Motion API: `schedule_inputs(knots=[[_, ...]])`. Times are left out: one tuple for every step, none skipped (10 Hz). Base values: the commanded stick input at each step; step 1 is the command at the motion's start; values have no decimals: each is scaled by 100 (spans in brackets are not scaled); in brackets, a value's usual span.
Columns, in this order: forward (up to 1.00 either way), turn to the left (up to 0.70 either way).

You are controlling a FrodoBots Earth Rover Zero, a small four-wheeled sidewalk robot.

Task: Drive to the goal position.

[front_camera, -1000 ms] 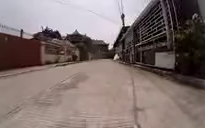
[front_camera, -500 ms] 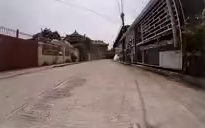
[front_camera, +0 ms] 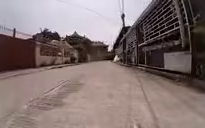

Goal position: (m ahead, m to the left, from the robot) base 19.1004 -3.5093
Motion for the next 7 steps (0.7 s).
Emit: schedule_inputs(knots=[[70,0],[70,0],[70,0],[70,0],[70,0],[70,0],[70,0]])
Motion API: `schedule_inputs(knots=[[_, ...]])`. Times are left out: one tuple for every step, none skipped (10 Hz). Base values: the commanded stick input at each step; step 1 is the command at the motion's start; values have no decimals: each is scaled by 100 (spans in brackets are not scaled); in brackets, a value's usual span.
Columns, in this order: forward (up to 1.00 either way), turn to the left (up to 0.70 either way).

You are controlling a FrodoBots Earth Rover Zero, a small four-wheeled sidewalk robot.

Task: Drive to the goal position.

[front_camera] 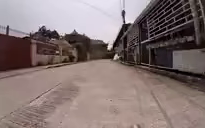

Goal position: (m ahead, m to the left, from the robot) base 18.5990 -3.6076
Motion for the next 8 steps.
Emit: schedule_inputs(knots=[[70,0],[70,0],[70,0],[70,0],[70,0],[70,0],[70,0],[70,0]])
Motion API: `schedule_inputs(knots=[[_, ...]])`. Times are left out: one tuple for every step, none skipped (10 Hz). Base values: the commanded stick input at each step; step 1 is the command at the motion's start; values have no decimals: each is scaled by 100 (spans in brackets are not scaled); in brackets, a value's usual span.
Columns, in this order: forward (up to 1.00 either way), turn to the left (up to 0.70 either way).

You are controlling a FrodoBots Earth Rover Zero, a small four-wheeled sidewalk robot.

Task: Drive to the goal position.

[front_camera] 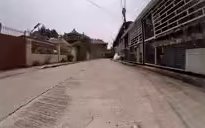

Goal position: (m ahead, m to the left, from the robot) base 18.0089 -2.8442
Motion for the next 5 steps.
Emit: schedule_inputs(knots=[[70,0],[70,0],[70,0],[70,0],[70,0]])
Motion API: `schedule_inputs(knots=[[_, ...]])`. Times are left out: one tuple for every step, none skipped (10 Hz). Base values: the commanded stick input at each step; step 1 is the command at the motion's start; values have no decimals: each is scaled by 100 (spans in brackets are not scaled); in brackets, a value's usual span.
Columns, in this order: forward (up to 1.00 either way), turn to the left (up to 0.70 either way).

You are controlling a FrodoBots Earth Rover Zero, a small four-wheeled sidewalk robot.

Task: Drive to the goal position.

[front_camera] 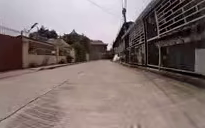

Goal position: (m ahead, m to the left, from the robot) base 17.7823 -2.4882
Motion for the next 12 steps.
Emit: schedule_inputs(knots=[[70,0],[70,0],[70,0],[70,0],[70,0],[70,0],[70,0],[70,0],[70,0],[70,-4],[70,-29],[70,-35]])
